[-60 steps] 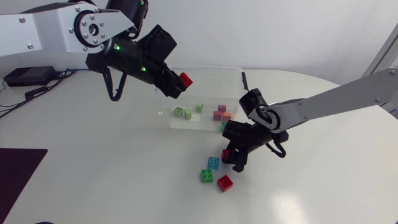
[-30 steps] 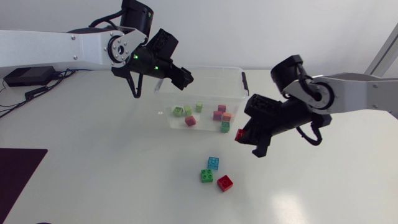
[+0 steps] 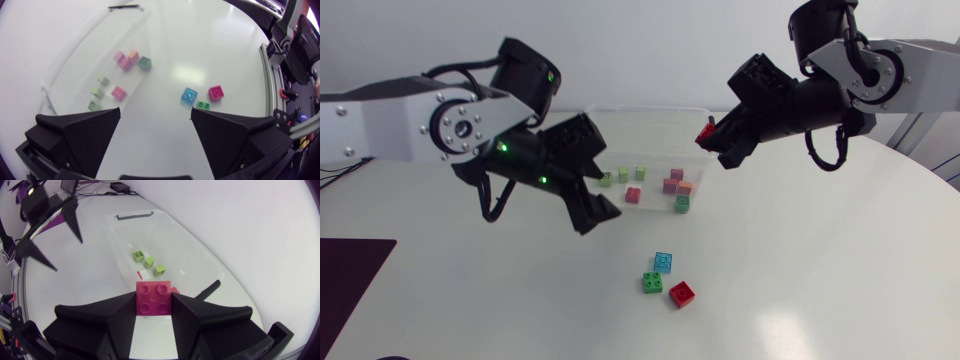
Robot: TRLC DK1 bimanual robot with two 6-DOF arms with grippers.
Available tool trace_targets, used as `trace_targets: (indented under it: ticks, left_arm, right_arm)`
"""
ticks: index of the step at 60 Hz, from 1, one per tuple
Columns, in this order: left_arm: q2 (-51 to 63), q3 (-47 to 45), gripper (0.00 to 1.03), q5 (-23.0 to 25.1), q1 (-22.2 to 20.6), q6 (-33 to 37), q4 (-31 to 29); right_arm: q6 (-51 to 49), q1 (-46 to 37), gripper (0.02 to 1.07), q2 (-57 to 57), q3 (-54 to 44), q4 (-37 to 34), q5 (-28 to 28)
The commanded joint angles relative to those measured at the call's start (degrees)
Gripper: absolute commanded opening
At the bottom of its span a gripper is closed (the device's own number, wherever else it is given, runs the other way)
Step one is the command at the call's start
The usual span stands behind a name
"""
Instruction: Pick up the duplo bricks and place them in the container
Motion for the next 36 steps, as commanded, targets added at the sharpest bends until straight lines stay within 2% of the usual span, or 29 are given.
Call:
trace_targets:
  ticks: [1,11,14,15,16,17,18,20,21,31,36]
  left_arm:
    - [-0.98,-4.07,0.99,0.86,-2.22,4.68,-1.59]
    - [1.13,-6.97,0.99,0.68,-7.31,5.82,-3.17]
    - [2.71,-6.62,0.99,0.24,-8.46,5.73,-3.34]
    - [3.06,-6.44,0.99,0.07,-8.72,5.73,-3.34]
    - [4.03,-6.09,0.99,-0.55,-9.25,5.65,-3.34]
    - [4.73,-5.74,0.99,-0.99,-9.77,5.56,-3.34]
    - [5.17,-5.56,0.99,-1.25,-9.95,5.47,-3.34]
    - [6.22,-5.03,0.99,-1.86,-10.48,5.38,-3.34]
    - [6.49,-4.77,0.99,-2.13,-10.74,5.29,-3.34]
    - [12.47,-1.52,0.96,-6.79,-14.17,2.66,-5.81]
    - [15.54,1.29,0.91,-8.72,-15.57,1.08,-6.86]
  right_arm:
    - [3.22,-0.43,0.16,3.45,2.76,1.36,0.24]
    - [6.74,0.27,0.17,8.99,7.33,5.31,1.56]
    - [7.79,0.36,0.24,10.84,8.38,6.63,1.82]
    - [8.5,0.45,0.37,12.24,9.0,7.68,2.79]
    - [8.67,0.54,0.45,12.77,9.35,8.12,3.23]
    - [9.11,0.71,0.64,14.0,10.05,8.3,3.76]
    - [9.2,0.8,0.78,14.62,10.49,8.3,4.11]
    - [9.29,1.06,0.97,15.41,11.02,8.39,4.99]
    - [9.46,1.15,1.03,15.58,11.11,8.39,5.51]
    - [10.08,-0.25,1.03,7.67,3.72,10.67,5.25]
    - [9.38,-2.19,1.03,0.99,-5.07,12.34,4.02]
